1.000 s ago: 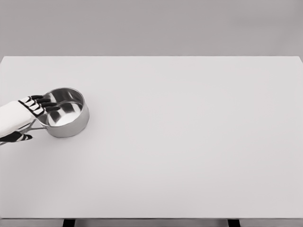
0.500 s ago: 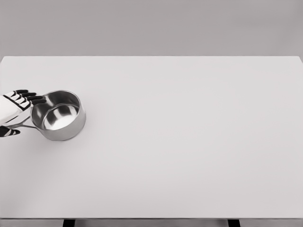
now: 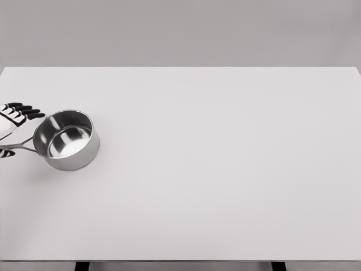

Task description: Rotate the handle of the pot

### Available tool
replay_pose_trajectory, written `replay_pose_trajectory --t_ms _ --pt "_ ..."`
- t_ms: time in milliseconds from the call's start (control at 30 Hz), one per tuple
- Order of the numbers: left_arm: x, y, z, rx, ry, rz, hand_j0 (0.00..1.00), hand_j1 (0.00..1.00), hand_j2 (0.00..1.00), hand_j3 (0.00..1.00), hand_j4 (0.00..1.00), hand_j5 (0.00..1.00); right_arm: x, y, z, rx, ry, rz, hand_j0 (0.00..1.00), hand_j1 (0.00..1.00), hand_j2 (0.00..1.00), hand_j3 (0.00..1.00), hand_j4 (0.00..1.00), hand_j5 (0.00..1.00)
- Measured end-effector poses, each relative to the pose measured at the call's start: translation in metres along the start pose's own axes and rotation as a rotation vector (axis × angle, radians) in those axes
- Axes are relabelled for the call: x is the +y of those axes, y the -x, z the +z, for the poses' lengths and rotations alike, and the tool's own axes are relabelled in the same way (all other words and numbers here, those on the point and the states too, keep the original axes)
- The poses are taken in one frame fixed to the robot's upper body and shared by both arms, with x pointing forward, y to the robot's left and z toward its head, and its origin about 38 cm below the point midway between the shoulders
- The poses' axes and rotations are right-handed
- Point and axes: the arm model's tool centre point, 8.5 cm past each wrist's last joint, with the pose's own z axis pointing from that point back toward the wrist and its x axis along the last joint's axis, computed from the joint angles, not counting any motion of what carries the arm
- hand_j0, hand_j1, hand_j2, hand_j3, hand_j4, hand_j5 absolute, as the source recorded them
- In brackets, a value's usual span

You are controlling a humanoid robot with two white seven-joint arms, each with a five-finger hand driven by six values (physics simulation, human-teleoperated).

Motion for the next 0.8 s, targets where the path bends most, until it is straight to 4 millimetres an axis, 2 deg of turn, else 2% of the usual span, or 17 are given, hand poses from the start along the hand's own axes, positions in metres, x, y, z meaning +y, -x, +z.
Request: replay_pose_trajectory --t_ms 467,633,800 --pt "0.000 0.007 0.001 0.020 -0.001 0.004 1.00 1.00 1.00 1.00 1.00 1.00 0.000 0.000 0.000 0.000 0.000 0.000 1.00 1.00 1.00 1.00 1.00 1.00" --pt "-0.006 -0.005 -0.001 -0.009 0.005 0.014 1.00 1.00 1.00 1.00 1.00 1.00 0.000 0.000 0.000 0.000 0.000 0.000 1.00 1.00 1.00 1.00 1.00 1.00" --pt "0.003 -0.028 -0.008 -0.078 -0.027 -0.001 1.00 1.00 1.00 1.00 1.00 1.00 0.000 0.000 0.000 0.000 0.000 0.000 1.00 1.00 1.00 1.00 1.00 1.00"
